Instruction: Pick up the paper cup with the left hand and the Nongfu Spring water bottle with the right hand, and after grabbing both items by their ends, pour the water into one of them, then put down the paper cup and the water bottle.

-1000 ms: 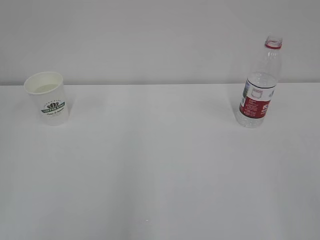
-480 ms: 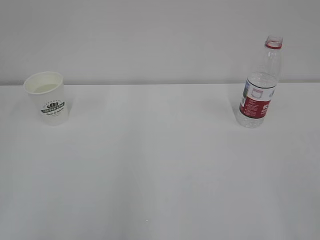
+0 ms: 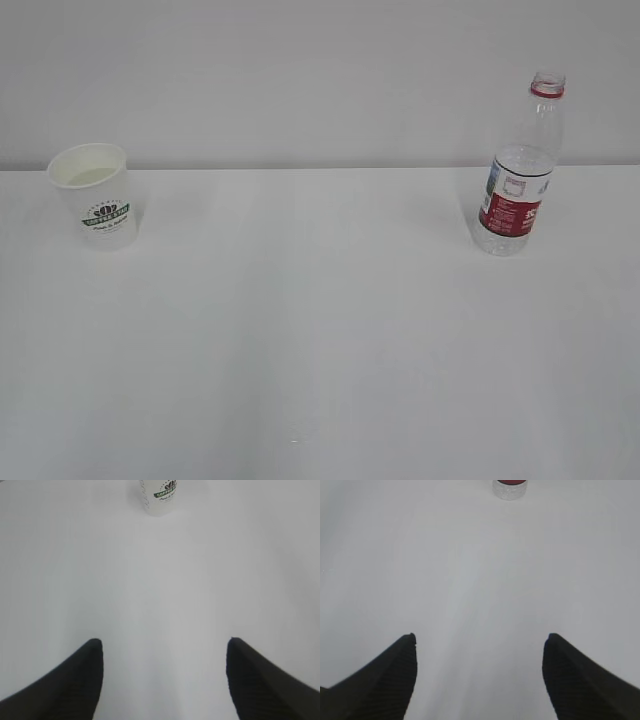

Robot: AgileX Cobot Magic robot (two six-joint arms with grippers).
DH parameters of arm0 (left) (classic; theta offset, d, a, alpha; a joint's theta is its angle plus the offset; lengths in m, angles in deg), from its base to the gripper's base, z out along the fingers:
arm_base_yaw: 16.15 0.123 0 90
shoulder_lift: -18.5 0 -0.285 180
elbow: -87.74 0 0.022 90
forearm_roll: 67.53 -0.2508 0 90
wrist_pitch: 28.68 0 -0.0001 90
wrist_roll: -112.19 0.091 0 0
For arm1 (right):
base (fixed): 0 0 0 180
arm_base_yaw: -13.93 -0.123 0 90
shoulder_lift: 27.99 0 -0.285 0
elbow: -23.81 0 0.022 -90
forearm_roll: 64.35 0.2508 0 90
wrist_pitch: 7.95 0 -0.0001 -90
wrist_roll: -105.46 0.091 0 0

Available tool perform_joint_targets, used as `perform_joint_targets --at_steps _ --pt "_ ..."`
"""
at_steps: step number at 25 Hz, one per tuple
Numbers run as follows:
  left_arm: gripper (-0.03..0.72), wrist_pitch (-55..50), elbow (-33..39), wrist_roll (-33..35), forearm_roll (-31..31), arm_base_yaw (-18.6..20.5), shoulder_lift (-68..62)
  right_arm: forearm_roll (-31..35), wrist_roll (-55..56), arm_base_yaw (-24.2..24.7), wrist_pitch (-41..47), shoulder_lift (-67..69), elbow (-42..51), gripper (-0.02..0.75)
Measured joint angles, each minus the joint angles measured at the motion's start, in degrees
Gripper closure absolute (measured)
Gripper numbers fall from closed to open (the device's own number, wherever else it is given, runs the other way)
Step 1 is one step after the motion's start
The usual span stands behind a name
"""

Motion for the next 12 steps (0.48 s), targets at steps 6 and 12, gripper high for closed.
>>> perform_joint_targets --at_steps 6,12 --pt "0.127 0.0 0.0 0.0 0.0 0.0 0.08 0.0 0.0 0.0 0.0 0.0 0.0 0.15" --pt "0.127 0.0 0.0 0.0 -0.04 0.0 5.3 0.0 0.0 0.0 0.0 -0.1 0.0 0.15"
